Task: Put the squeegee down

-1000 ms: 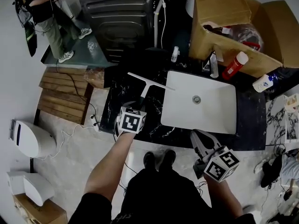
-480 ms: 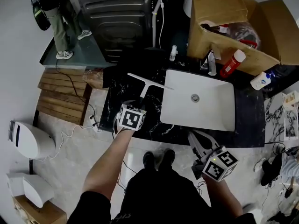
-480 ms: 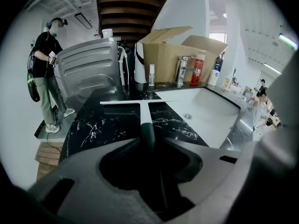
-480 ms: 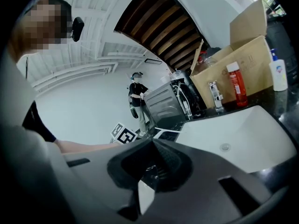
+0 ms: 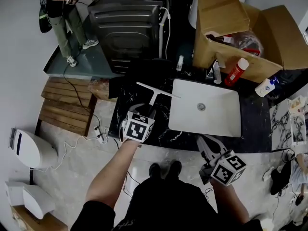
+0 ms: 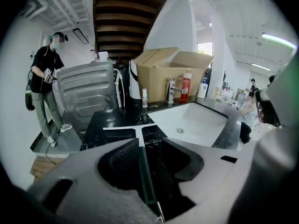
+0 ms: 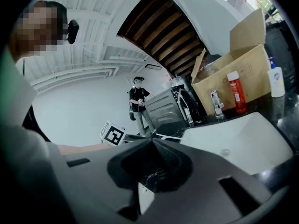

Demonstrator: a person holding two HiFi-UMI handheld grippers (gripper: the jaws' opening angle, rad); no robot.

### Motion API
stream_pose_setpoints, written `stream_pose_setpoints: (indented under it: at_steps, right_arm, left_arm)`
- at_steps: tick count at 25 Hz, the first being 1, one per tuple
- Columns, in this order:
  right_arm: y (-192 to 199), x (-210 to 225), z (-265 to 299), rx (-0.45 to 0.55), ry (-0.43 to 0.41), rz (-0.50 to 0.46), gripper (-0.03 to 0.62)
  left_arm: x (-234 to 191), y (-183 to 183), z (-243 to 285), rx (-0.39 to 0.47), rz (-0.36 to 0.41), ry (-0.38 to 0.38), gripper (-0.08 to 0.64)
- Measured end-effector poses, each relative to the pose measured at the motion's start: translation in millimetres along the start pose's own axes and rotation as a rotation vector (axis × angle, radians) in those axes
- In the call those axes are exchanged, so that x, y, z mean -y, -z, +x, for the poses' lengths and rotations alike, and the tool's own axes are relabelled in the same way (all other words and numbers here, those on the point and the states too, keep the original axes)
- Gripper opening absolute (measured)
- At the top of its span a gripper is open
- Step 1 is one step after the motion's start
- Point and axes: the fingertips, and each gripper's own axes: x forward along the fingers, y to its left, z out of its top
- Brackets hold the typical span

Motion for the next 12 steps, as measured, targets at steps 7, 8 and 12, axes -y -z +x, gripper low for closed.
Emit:
stream_pose_setpoints:
  at_steps: [7, 8, 12]
  right_arm:
    - [-10.1, -11.2, -10.1, 0.052, 0.058, -0.026, 0.006]
    - [-10.4, -11.8, -13.2, 0.055, 0.066, -0.030, 0.006]
    - [-10.5, -8.6, -31.9, 0.068, 0.100, -0.041, 0.006]
  left_arm:
    - [41.8, -26.0, -44.9, 0.154, -0.008, 0.103, 0.156]
    - [50.4, -28.6, -49.6, 0.170, -0.010, 0.123, 0.142]
    - [88.0, -42.3, -68.2, 0.230, 0.008, 0.191, 0.140]
